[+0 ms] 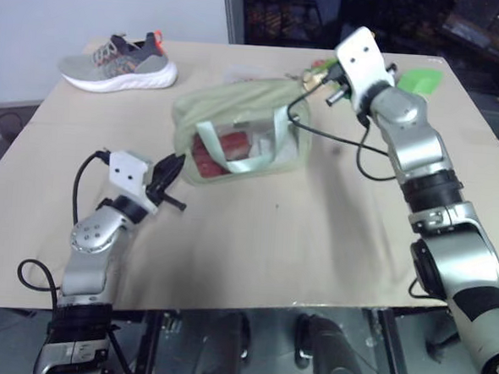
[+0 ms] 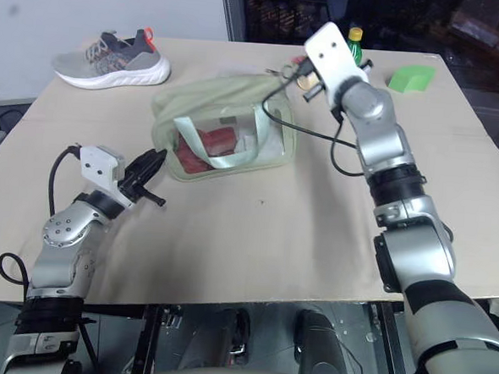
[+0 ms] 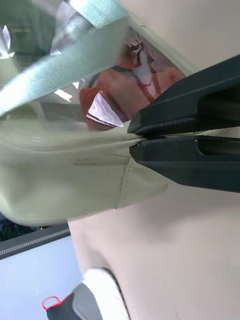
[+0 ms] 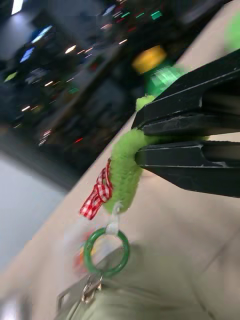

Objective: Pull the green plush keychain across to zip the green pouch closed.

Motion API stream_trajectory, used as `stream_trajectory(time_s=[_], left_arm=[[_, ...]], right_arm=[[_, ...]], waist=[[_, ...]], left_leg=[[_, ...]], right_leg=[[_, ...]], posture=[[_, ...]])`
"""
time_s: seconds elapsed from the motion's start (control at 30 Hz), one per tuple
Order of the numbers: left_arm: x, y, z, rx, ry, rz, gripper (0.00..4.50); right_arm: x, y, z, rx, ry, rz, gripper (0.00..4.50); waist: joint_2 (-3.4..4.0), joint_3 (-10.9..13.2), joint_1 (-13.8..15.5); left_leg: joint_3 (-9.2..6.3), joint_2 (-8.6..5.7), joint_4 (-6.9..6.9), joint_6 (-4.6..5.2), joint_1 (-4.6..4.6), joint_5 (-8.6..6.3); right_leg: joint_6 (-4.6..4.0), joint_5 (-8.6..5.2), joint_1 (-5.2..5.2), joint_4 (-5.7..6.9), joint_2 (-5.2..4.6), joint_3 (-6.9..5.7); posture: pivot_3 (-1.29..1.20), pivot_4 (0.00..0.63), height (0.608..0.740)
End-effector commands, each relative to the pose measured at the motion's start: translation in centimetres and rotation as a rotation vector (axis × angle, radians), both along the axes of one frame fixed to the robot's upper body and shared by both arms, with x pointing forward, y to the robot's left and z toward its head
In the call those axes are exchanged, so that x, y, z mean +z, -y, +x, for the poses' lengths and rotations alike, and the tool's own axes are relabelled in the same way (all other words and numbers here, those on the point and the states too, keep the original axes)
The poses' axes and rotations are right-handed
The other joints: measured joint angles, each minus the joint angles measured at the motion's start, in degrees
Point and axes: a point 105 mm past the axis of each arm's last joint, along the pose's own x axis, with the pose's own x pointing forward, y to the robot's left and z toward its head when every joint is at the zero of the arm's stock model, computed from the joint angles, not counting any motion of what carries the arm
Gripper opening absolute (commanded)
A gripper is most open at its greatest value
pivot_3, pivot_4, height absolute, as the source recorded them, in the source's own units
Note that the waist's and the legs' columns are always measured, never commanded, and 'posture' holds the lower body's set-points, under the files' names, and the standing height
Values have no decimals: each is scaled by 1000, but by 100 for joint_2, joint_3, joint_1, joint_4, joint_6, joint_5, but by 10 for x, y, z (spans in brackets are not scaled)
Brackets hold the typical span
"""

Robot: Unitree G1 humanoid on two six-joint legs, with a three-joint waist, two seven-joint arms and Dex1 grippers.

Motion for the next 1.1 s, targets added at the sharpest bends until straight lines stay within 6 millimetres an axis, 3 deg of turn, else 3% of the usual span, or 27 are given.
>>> stream_trajectory(time_s=[0.03, 0.07, 0.1, 0.2, 0.43, 0.53, 0.67, 0.73, 0.8, 0.93, 1.1], left_arm=[[-8, -31, -1, 133, -42, -36, 0], [-7, -31, -1, 133, -40, -38, 0], [-6, -31, -1, 132, -39, -39, 0], [-4, -31, 0, 132, -38, -46, 0], [0, -37, 1, 146, -47, -64, 0], [1, -37, 1, 143, -48, -63, 0], [4, -31, 1, 115, -49, -76, 0], [5, -29, 2, 108, -47, -83, 0], [6, -28, 3, 105, -48, -92, 0], [6, -28, 4, 104, -53, -107, 0], [4, -28, 3, 105, -65, -113, 0]], right_arm=[[-19, 69, 6, -254, -3, 39, 89], [-31, 74, 6, -275, -24, 34, 89], [-40, 77, 5, -288, -39, 33, 89], [-63, 86, 1, -332, -79, 14, 89], [-101, 105, -6, -400, -140, -95, 89], [-86, 96, -6, -374, -95, -31, 89], [-50, 64, -8, -237, -25, 116, 89], [-52, 62, -7, -237, -36, 85, 89], [-73, 71, -4, -284, -99, 25, 89], [-132, 87, -5, -339, -255, -129, 89], [-180, 80, -15, -292, -357, -327, 89]], waist=[[0, -1, -7], [0, -2, -10], [6, -50, -21], [43, -328, -56], [28, -446, -117], [31, -483, -118], [31, -485, -113], [31, -485, -112], [27, -487, -105], [15, -519, -113], [33, -587, -127]], left_leg=[[0, 0, -1, 0, 3, 0], [0, 0, -1, 0, 5, 0], [0, 0, 0, 1, 5, 0], [9, -24, 5, -31, -28, 18], [13, -13, 4, -6, 19, 2], [13, -11, 5, -6, 22, 3], [13, -11, 5, -5, 16, 3], [13, -12, 5, -5, 14, 3], [13, -13, 5, -5, 14, 3], [13, -14, 6, -5, 16, 3], [18, -14, 5, -5, 25, 3]], right_leg=[[1, 0, 2, 1, 0, 1], [2, 0, 4, 2, 1, 1], [2, 0, 4, 1, 0, 1], [3, 3, -32, 11, 0, 11], [23, -9, 12, 6, 7, 9], [22, -9, 12, 10, 9, 11], [4, 2, 9, 10, 11, 12], [4, 2, 9, 9, 11, 12], [4, 2, 9, 8, 10, 12], [3, 3, 10, 8, 10, 12], [4, 2, 13, 10, 12, 18]], posture=[[0, 150, 740], [0, 150, 740], [0, 0, 740], [0, 0, 740], [0, 0, 740], [0, 0, 740], [0, 0, 740], [0, 0, 740], [0, 0, 740], [0, 0, 740], [0, 0, 740]])
